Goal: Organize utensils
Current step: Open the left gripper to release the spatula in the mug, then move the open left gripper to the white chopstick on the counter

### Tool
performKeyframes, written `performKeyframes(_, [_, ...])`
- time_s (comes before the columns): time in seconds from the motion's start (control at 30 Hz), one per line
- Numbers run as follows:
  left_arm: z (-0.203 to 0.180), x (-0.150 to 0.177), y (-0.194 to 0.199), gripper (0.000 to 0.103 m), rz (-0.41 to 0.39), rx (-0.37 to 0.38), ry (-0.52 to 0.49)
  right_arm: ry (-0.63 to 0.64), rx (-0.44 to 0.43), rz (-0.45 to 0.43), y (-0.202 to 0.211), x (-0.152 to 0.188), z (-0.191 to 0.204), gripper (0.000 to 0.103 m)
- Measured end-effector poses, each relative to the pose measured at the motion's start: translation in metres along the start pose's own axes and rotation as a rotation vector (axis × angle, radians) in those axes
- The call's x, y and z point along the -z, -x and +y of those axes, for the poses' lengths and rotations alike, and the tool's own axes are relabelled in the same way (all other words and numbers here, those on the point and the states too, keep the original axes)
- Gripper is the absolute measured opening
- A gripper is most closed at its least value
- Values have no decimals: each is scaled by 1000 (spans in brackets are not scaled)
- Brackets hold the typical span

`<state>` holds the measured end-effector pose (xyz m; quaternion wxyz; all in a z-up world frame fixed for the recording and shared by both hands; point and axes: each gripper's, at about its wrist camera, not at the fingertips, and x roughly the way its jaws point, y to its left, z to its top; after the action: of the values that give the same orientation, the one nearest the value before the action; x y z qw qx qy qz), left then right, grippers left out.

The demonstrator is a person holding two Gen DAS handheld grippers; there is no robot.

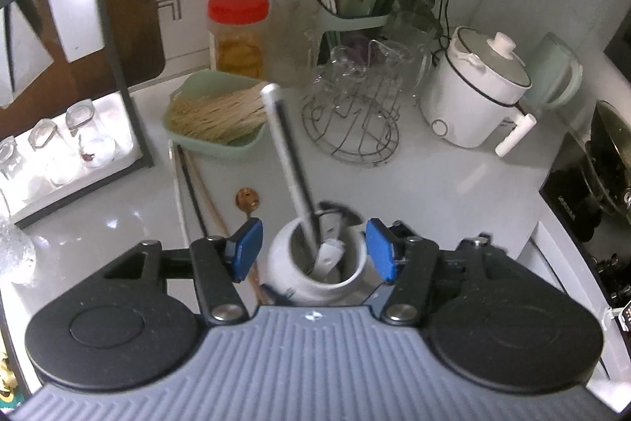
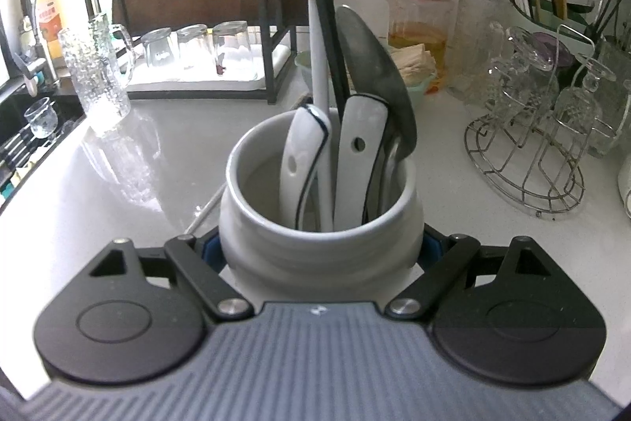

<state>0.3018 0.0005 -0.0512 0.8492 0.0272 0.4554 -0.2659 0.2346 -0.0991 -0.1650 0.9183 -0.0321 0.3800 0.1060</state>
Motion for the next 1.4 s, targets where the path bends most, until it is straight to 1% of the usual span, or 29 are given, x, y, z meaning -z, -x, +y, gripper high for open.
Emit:
performKeyframes(0.03, [4, 2, 1, 71, -5, -9, 7, -4, 7, 1, 0, 0, -1, 91])
performKeyframes(0.1, [11, 7, 3, 77, -20, -23, 27, -18, 18, 6, 0, -1, -3, 91])
performKeyframes(0.3, [26, 18, 10, 87, -74, -44, 49, -47, 53, 35, -3, -5, -7, 91])
performKeyframes(0.57, [55, 31, 2, 88, -94, -102, 99, -71, 75, 31, -2, -5, -6, 91])
performKeyframes(0.67, [67, 34, -7, 88, -79, -115, 109, -80, 85, 26, -1, -4, -6, 91])
performKeyframes(0.8, [83, 37, -30, 88, 10, -114, 158, -82, 88, 36, -2, -5, -5, 91])
performKeyframes(0.87, [91, 42, -40, 88, 16, -118, 170, -103, 82, 48, -3, -6, -7, 90])
performKeyframes(0.97, [99, 46, -57, 88, 56, -139, 179, -134, 52, 62, -5, -5, -13, 91])
performKeyframes(1.1, [112, 48, -79, 88, 75, -163, 207, -103, 46, 89, -8, -10, -12, 92])
performKeyframes(1.27, [126, 45, -104, 84, 64, -210, 240, -104, 43, 100, -7, -10, -12, 91])
performKeyframes(1.33, [129, 41, -112, 70, 60, -234, 246, -104, 44, 98, -6, -9, -13, 92])
performKeyframes(1.4, [134, 37, -122, 62, 58, -250, 251, -105, 46, 93, -4, -7, -15, 92])
